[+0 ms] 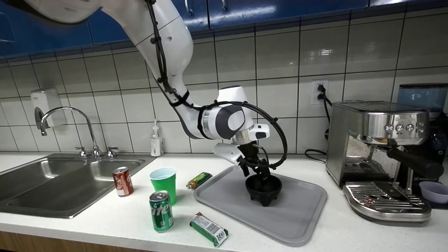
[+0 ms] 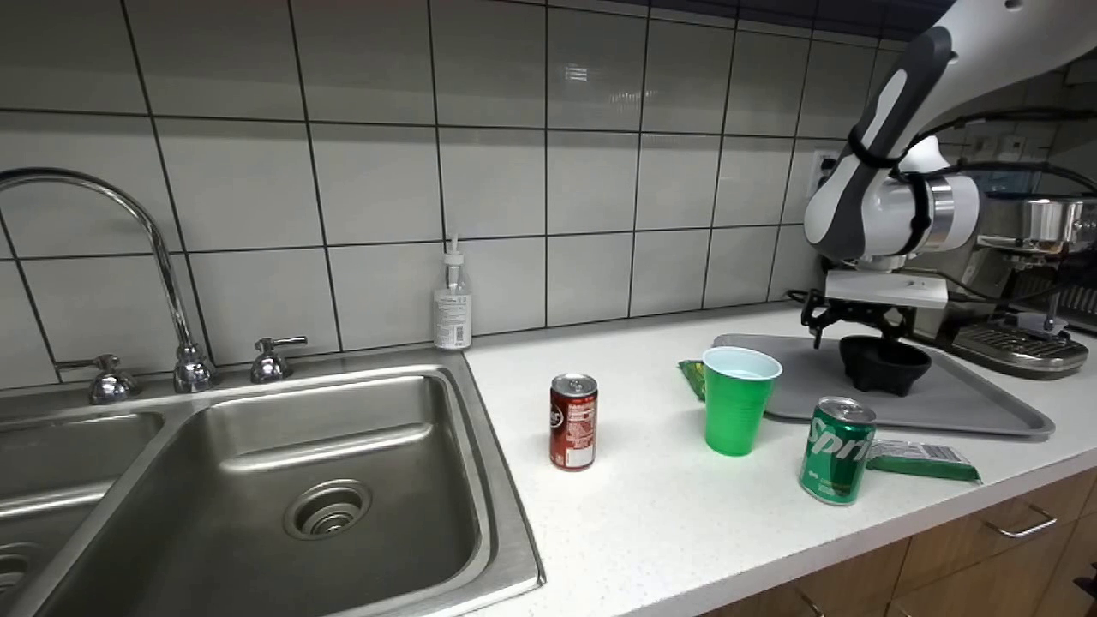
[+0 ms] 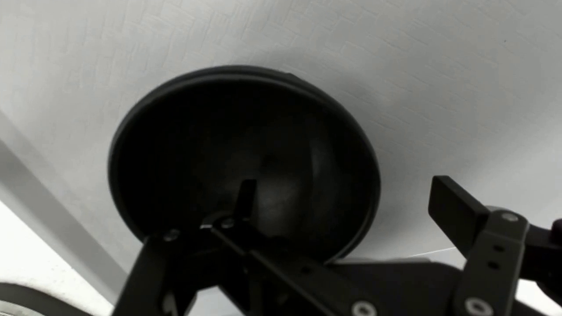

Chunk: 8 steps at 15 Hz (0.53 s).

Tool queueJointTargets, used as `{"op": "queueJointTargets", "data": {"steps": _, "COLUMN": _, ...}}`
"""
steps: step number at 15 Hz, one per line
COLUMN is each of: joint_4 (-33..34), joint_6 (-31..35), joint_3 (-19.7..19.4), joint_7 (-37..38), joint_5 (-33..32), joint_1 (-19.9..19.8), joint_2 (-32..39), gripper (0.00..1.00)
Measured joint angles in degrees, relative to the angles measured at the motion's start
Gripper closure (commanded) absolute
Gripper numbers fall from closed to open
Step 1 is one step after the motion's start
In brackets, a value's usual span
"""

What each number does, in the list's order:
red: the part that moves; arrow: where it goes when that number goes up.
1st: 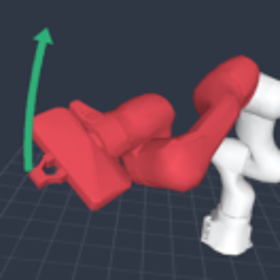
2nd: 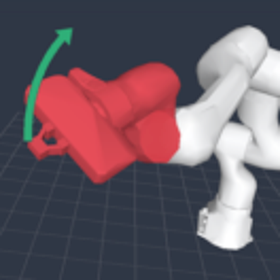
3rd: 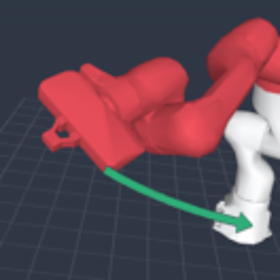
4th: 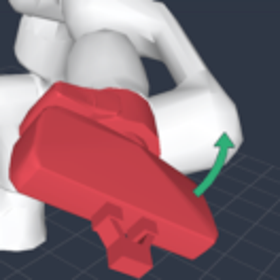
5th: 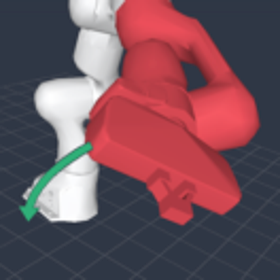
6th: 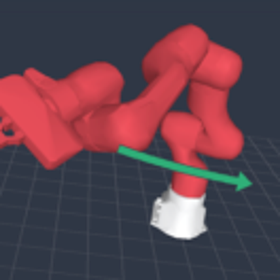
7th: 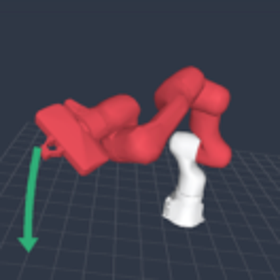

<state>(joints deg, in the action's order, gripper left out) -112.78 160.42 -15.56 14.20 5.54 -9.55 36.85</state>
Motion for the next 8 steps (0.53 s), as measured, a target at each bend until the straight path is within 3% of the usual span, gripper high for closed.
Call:
{"op": "queueJointTargets", "data": {"steps": 4, "joint_4": 0.2, "joint_6": -0.1, "joint_3": 0.0, "joint_7": 0.0, "joint_5": 0.0, "joint_1": 0.1, "joint_2": 0.0, "gripper": 0.00}}
{"op": "queueJointTargets", "data": {"steps": 5, "joint_4": 0.3, "joint_6": -0.1, "joint_3": 0.0, "joint_7": 0.0, "joint_5": 0.0, "joint_1": 0.2, "joint_2": 0.0, "gripper": 0.08}}
{"op": "queueJointTargets", "data": {"steps": 6, "joint_4": 0.3, "joint_6": -0.1, "joint_3": 0.0, "joint_7": 0.0, "joint_5": 0.0, "joint_1": 0.2, "joint_2": 0.0, "gripper": 0.28}}
{"op": "queueJointTargets", "data": {"steps": 8, "joint_4": 0.4, "joint_6": -0.1, "joint_3": 0.0, "joint_7": 0.0, "joint_5": 0.0, "joint_1": 0.3, "joint_2": 0.0, "gripper": 0.44}}
